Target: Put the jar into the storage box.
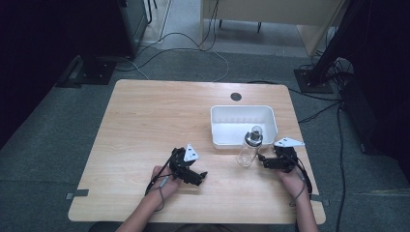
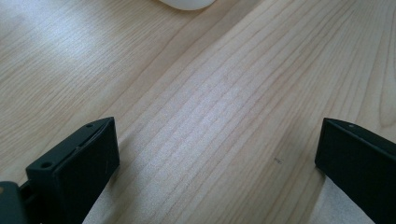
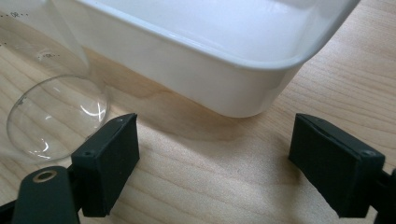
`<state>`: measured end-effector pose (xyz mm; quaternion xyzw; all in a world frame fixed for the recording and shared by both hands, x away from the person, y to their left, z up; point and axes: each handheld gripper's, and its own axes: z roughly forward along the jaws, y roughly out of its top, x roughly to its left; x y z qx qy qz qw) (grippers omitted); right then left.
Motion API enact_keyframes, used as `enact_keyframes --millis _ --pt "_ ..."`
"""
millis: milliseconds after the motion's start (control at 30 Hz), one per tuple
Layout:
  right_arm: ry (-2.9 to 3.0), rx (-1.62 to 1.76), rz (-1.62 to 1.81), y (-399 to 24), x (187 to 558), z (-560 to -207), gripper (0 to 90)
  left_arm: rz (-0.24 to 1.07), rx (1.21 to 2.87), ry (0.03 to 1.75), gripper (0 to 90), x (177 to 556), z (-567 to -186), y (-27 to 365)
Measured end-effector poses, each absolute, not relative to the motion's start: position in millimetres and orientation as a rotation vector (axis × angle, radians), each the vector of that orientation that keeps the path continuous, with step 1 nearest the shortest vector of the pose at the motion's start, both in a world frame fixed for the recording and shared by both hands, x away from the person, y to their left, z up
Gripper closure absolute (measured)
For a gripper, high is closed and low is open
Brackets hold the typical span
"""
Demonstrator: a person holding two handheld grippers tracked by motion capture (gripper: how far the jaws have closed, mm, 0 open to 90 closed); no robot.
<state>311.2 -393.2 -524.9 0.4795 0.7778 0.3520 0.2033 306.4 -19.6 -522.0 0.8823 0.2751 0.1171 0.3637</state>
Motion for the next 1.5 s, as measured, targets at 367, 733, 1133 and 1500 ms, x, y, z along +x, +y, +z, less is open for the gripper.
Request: enact_keyframes --millis 367,733,1133,1500 --pt "2.17 1.336 0.981 -393 311 -525 15.5 0.301 2.272 0.706 0.0 307 -522 -20" --pt "2.132 1.378 0.965 -390 309 -525 15.1 0.298 2.273 0.7 0.0 308 -522 -21" --pt "2.148 1.365 0.957 -386 306 -523 15.3 0.297 2.275 0.698 0.0 309 -522 -22" --pt "2.193 1.324 0.995 -385 298 -506 16.0 0.297 2.275 0.697 0.0 309 -522 -22"
